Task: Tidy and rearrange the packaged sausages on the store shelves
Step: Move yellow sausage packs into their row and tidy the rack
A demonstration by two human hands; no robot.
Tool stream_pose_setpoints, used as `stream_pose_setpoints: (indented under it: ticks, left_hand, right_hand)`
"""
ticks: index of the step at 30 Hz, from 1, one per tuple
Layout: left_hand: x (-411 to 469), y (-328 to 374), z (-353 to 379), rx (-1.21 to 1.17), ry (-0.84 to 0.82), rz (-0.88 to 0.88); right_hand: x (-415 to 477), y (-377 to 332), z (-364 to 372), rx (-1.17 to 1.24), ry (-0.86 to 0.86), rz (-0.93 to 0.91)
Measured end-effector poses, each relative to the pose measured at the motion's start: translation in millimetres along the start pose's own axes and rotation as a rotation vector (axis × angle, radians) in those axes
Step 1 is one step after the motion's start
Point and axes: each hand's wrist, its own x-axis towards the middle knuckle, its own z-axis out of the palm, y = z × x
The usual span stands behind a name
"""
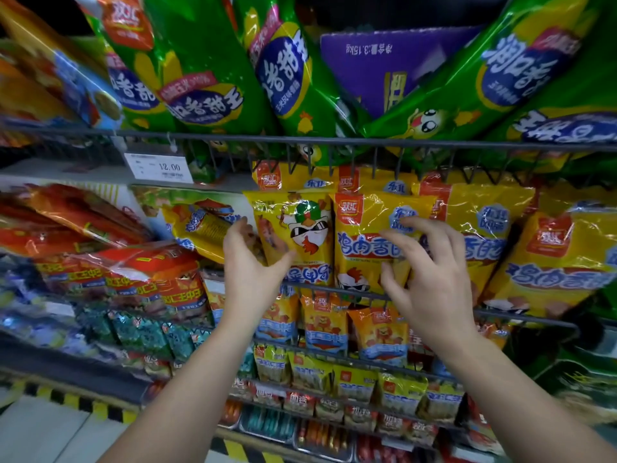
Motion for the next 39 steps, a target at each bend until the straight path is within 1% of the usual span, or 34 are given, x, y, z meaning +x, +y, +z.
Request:
stream_pose_setpoints:
  ticks: [3,5,8,11,13,17,20,24,29,33,36,39]
  left_hand:
    - [4,-9,5,-0.014,-0.093,-0.044]
    - [10,-15,7,0.001,-0.136,-0.051]
    - [19,-20,8,0.008,-0.151,-0.05]
    - [30,-25,6,0.007,-0.195,-0.05]
    - [37,-29,4,0.008,-0.247,-0.044]
    - [48,-36,-1,0.045,-0.329,0.024]
    - [55,-43,-5,0.013,-0.395,0.053]
    - [60,-47,-12,-0.062,-0.47,0.091]
    - [59,-49,-20,-0.193,-0.56,0.132]
    - [59,-51,-21,-0.353,-0.594,0.108]
    - [57,-48,-22,-0.484,-0.635,0.083]
    - [52,-43,-24,-0.588,-0.636,0.058]
  right_hand:
    - [-7,-6,1,0.041,0.001,-0.023]
    - [-12,-11,3,0.064,-0.045,-0.006]
    - [-17,-20,5,0.07,-0.113,0.024]
    - [-13,-28,8,0.057,-0.129,0.032]
    - [-7,-37,14,0.045,-0.122,0.049]
    - [13,-64,31,0.022,-0.068,0.073]
    - [24,-79,43,-0.013,-0.019,0.139]
    - [27,-89,50,-0.078,0.025,0.211]
    - [24,-97,48,-0.125,-0.045,0.246]
    - [21,-106,40,-0.058,-0.085,0.366]
    - [20,-115,34,0.003,-0.077,0.477]
    - [21,-122,28,0.124,-0.036,0.554]
